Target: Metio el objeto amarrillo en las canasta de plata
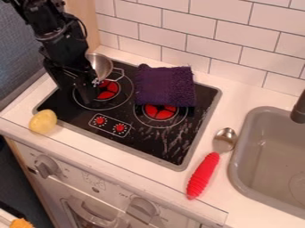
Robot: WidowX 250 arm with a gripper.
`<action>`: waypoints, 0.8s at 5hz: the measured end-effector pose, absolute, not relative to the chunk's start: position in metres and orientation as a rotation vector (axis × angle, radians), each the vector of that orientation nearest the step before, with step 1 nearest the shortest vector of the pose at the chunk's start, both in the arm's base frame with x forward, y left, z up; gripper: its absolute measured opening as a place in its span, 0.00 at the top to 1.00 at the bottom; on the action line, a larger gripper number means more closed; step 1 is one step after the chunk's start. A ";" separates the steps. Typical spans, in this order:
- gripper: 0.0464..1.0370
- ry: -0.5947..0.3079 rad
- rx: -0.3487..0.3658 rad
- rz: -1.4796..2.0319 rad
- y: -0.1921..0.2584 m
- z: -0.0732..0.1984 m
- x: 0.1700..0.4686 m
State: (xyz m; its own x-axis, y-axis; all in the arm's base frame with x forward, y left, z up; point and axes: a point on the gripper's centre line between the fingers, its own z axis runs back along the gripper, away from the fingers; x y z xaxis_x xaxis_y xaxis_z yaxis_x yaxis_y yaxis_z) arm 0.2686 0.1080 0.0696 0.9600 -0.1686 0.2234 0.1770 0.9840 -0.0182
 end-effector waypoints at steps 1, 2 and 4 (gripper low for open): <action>0.04 -0.201 -0.052 -0.172 0.107 0.063 0.266; 0.04 -0.195 -0.039 -0.150 0.118 0.062 0.261; 0.04 -0.184 -0.044 -0.094 0.145 0.057 0.245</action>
State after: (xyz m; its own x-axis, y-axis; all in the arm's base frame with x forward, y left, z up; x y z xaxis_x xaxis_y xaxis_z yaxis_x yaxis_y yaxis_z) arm 0.2451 0.1452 0.0574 0.9788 -0.0891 0.1846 0.0971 0.9947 -0.0349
